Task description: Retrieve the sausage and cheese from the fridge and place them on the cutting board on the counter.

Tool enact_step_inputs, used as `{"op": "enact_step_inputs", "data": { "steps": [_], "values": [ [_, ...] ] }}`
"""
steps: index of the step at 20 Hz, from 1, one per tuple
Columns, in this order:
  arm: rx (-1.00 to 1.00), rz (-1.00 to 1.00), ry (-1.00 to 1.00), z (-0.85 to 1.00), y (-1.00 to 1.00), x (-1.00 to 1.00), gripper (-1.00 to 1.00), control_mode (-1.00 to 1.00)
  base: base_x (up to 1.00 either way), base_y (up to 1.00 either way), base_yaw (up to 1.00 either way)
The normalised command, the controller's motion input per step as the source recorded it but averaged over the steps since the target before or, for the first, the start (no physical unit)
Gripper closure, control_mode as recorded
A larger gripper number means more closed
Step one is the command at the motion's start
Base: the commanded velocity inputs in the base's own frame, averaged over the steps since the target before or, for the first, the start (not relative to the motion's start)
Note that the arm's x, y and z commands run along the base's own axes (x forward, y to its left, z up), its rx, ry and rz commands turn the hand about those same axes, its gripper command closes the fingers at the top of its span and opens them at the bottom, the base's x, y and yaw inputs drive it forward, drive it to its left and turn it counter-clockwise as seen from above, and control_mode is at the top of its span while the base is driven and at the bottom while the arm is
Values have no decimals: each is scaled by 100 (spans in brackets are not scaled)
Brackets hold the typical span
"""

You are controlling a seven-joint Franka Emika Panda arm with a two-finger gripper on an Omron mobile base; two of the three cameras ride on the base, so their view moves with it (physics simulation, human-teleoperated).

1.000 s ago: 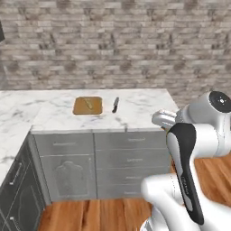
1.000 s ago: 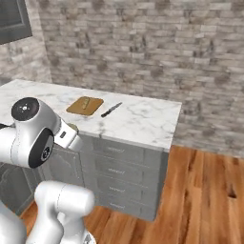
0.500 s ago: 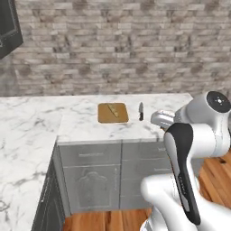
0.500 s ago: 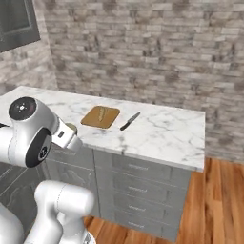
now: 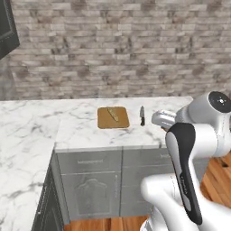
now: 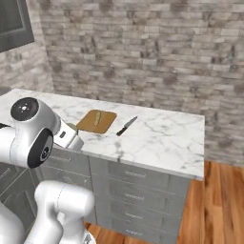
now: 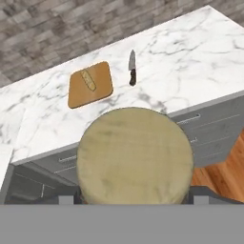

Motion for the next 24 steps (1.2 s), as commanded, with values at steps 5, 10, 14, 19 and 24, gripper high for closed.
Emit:
{"op": "enact_step_inputs", "data": {
  "steps": [5,10,14,19,24],
  "values": [
    [0,0,0,0,0,0,100,100,45,49,-1],
    [0,0,0,0,0,0,100,100,64,57,-6],
    [0,0,0,0,0,0,100,100,73,26,-6],
    [0,0,0,0,0,0,100,100,68,13,-6],
    [0,0,0,0,0,0,100,100,0,0,0]
  ]
}}
